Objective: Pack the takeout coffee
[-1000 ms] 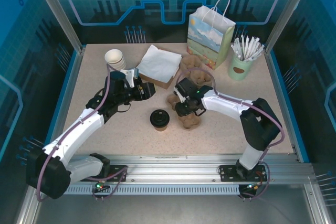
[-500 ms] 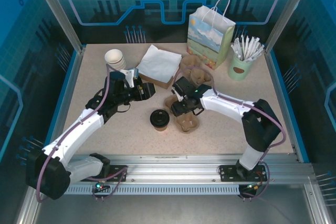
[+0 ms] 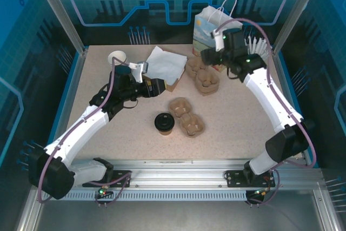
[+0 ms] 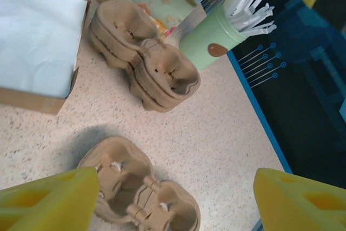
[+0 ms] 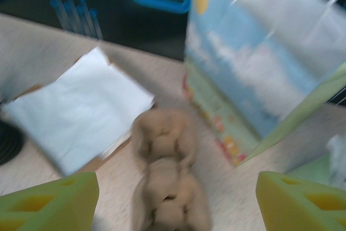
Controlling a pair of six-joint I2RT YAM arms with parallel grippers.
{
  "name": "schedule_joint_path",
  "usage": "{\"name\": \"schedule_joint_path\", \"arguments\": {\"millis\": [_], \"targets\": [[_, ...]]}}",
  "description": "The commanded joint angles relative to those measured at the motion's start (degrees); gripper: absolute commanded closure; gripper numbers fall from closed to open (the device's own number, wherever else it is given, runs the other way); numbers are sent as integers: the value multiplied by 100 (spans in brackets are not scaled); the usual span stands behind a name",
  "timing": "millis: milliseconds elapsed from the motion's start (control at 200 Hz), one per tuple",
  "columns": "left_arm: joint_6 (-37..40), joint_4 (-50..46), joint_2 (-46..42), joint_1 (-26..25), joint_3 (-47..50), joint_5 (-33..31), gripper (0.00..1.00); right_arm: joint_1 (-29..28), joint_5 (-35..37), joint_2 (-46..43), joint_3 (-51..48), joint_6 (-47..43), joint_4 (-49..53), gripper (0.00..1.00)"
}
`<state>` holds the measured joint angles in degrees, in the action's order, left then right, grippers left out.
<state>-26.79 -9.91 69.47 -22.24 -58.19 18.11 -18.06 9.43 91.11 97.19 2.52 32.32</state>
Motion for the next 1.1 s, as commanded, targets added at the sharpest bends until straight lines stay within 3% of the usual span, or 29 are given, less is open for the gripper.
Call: {"name": "schedule_joint_path", "arguments": {"millis": [0,130,525,950,1096], "targets": [[193,88,267,-58,-333,112,24,258,-149,463,498,-524,-238,21],[209,176,397,-88,-376,77,24,582,-187,1112,1491,-691,167,20],[418,-75,499,-140,-622,49,24,1204,-1108,2507,2858,-1096,430,27],[429,-169,396,-149,-531,-46,24,1202,-1593,4580,5565,-1497,1304,45],[446,-238,433,-142,-557,-52,24,1183,-1770,4826,5758,-1577,1280,57]]}}
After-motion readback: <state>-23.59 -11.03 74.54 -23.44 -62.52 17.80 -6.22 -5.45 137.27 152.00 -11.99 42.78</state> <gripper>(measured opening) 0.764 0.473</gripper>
